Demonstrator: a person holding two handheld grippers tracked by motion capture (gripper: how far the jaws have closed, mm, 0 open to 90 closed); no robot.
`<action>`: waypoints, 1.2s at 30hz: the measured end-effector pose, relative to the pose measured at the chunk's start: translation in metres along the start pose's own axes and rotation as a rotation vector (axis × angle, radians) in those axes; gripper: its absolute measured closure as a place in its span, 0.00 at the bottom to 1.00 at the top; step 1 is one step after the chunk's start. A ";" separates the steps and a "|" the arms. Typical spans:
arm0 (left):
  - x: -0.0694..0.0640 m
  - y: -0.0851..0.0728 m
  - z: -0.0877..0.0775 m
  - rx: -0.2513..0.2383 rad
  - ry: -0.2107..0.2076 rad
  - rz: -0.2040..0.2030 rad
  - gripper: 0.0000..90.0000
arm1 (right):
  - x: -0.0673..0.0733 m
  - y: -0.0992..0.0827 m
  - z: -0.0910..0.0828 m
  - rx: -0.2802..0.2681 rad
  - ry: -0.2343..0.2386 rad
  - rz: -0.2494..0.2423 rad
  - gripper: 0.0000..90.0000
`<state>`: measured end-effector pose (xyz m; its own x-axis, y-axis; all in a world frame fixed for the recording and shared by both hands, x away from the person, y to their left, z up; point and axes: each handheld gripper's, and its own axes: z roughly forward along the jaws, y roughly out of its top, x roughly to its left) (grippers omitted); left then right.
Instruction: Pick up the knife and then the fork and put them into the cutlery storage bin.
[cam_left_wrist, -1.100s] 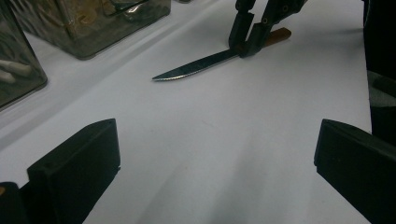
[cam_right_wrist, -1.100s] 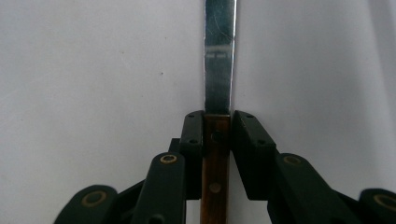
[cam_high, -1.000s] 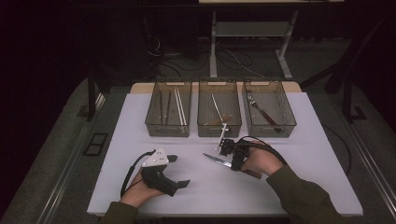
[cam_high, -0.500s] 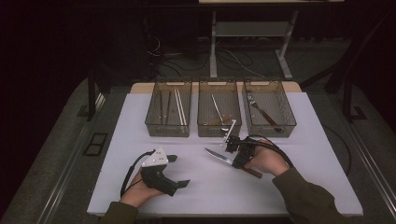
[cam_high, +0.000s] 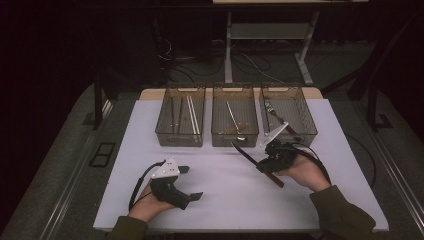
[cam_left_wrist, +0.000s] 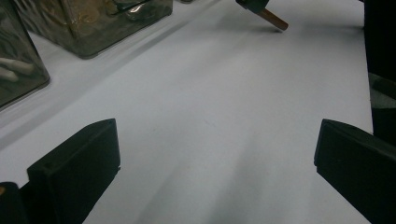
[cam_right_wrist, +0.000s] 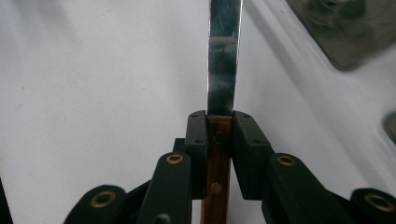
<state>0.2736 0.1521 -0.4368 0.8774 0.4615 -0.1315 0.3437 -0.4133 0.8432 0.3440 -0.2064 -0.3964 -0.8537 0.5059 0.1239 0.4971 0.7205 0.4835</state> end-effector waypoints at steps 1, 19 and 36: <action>0.000 0.000 0.000 -0.001 -0.002 0.001 0.00 | -0.001 -0.002 -0.001 -0.016 0.007 0.008 0.86; 0.003 -0.003 -0.001 0.007 0.006 -0.019 0.00 | -0.017 -0.014 -0.041 -0.286 -0.033 0.091 0.86; 0.003 -0.003 -0.001 0.003 0.011 -0.016 0.00 | -0.038 -0.031 -0.087 -0.541 -0.106 0.198 0.86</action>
<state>0.2750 0.1557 -0.4386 0.8680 0.4765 -0.1398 0.3590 -0.4075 0.8396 0.3471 -0.2893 -0.3406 -0.7185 0.6711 0.1831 0.4721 0.2772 0.8368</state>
